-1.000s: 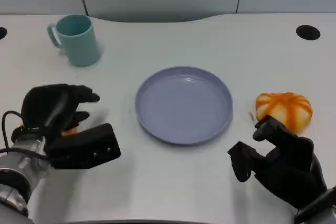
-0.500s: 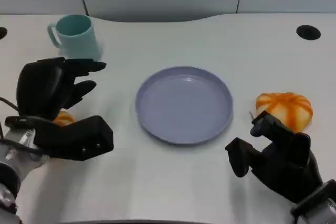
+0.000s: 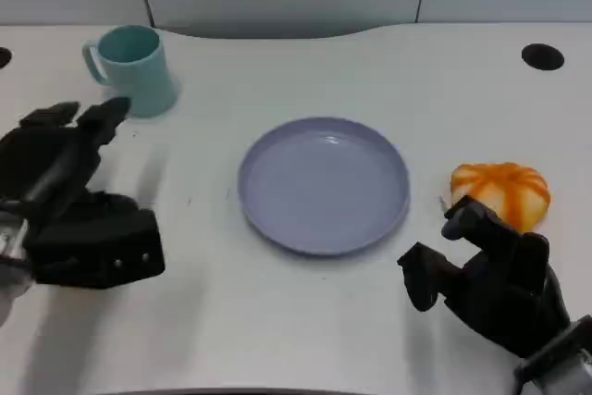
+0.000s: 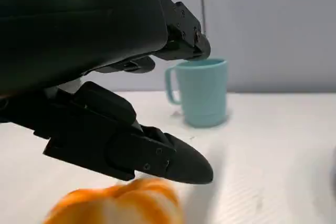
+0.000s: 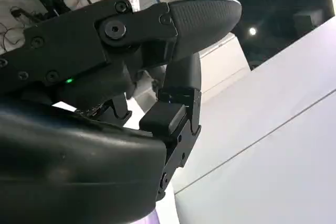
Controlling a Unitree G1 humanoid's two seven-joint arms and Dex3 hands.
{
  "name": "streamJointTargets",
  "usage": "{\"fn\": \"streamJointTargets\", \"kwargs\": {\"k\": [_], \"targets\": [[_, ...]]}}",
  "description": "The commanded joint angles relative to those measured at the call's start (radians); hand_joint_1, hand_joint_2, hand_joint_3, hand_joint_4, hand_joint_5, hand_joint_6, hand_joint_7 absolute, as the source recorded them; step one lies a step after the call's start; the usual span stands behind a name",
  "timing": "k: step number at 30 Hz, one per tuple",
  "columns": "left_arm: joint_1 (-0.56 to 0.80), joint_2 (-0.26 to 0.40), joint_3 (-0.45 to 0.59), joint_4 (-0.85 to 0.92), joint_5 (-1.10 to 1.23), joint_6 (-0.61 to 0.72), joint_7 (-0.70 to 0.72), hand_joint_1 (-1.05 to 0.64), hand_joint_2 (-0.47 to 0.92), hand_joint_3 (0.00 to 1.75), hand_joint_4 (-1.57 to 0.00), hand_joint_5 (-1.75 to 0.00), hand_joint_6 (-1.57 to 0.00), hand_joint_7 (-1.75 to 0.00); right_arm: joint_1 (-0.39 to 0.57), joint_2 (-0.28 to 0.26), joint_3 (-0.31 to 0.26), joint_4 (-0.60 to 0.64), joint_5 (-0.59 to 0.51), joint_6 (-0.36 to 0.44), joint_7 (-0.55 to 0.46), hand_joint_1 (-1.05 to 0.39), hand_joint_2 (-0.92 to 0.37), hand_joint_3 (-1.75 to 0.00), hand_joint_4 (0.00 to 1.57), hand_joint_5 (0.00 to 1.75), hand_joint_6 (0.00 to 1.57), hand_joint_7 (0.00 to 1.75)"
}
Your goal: Grasp the bread from the table and place it into the plate.
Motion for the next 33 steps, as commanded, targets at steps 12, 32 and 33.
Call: {"fn": "streamJointTargets", "kwargs": {"k": [12, 32, 33], "targets": [[0.109, 0.094, 0.033, 0.003, -0.05, 0.084, -0.224, -1.05, 0.92, 0.24, -0.02, -0.01, -0.02, 0.0, -0.008, -0.012, -0.013, 0.006, 0.004, -0.012, 0.008, -0.76, -0.92, -0.25, 0.8, 1.52, 0.76, 0.98], [-0.017, -0.127, 0.006, 0.382, -0.058, 0.057, 0.04, -0.27, 0.92, 0.08, -0.6, -0.06, -0.54, -0.05, -0.015, -0.035, -0.026, 0.023, 0.022, 0.015, 0.048, -0.75, -0.92, -0.24, 0.81, 1.47, 0.77, 0.94], [-0.025, -0.133, -0.001, 0.387, -0.053, 0.063, 0.054, -0.25, 0.92, 0.1, -0.63, -0.06, -0.59, -0.05, -0.019, -0.037, -0.028, 0.033, 0.021, 0.01, 0.057, -0.75, -0.92, -0.24, 0.81, 1.45, 0.76, 0.93]]}}
